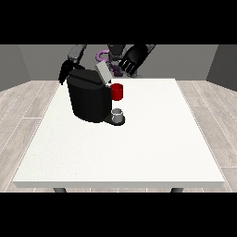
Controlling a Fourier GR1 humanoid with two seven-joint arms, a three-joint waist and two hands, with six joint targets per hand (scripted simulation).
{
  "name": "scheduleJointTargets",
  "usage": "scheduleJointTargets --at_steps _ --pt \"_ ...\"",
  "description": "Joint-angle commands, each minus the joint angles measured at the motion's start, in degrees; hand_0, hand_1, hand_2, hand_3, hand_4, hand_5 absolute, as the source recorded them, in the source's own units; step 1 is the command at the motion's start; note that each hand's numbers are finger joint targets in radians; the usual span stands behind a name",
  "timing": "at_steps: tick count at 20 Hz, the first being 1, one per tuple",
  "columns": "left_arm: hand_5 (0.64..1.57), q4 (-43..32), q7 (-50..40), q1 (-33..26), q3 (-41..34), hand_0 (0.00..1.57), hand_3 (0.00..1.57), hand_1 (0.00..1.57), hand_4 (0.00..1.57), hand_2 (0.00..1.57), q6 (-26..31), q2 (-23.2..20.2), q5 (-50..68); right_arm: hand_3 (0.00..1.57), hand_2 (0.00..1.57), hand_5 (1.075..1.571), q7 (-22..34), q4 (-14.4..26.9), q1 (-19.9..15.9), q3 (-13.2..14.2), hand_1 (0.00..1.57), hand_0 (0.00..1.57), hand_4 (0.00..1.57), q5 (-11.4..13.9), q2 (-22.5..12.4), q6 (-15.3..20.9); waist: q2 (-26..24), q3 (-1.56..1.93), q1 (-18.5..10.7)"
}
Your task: Insert the coffee pod into the coffee machine and close the lid
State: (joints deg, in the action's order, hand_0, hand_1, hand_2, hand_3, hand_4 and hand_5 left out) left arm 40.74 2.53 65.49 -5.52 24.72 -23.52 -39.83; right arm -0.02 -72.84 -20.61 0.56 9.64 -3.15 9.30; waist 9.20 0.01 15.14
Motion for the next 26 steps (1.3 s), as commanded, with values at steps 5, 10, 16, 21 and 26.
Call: scheduleJointTargets --at_steps 5,10,16,21,26 --pt "1.571 -0.7 1.1 3.2 -0.8 1.29 1.26 1.29 0.48 1.32 -2.0 -1.0 -0.8 0.0 0.0 1.571 -2.6 -0.4 -1.6 1.1 0.0 0.0 0.0 -0.1 0.1 1.3 6.1 0.01 1.3" --pt "1.571 -1.2 -0.5 5.4 -0.1 1.19 1.23 1.19 0.47 1.27 -0.7 0.1 -1.4 0.0 0.0 1.571 -1.7 1.4 -4.1 2.7 0.0 0.0 0.1 -0.6 -1.2 1.0 6.8 0.02 1.0" --pt "1.571 -2.9 -0.4 4.8 0.1 1.26 1.23 1.26 0.43 1.29 -1.4 1.7 -1.9 0.0 0.0 1.571 2.0 0.3 -5.0 1.8 0.0 0.0 0.19 -0.1 0.0 1.7 5.9 0.0 1.2" --pt "1.571 -2.6 -0.8 6.2 0.2 1.2 1.21 1.2 0.44 1.25 -0.9 2.0 -2.1 0.0 0.0 1.571 -1.3 2.5 -6.1 4.1 0.0 0.0 0.0 -1.3 -1.9 0.7 7.4 0.02 0.2" --pt "1.571 -4.3 1.3 4.5 -0.2 1.17 1.2 1.17 0.42 1.24 -0.8 1.0 -2.2 0.0 0.0 1.571 0.4 0.3 -3.4 2.1 0.0 0.0 0.16 -0.7 -0.4 0.8 6.0 0.0 1.7"
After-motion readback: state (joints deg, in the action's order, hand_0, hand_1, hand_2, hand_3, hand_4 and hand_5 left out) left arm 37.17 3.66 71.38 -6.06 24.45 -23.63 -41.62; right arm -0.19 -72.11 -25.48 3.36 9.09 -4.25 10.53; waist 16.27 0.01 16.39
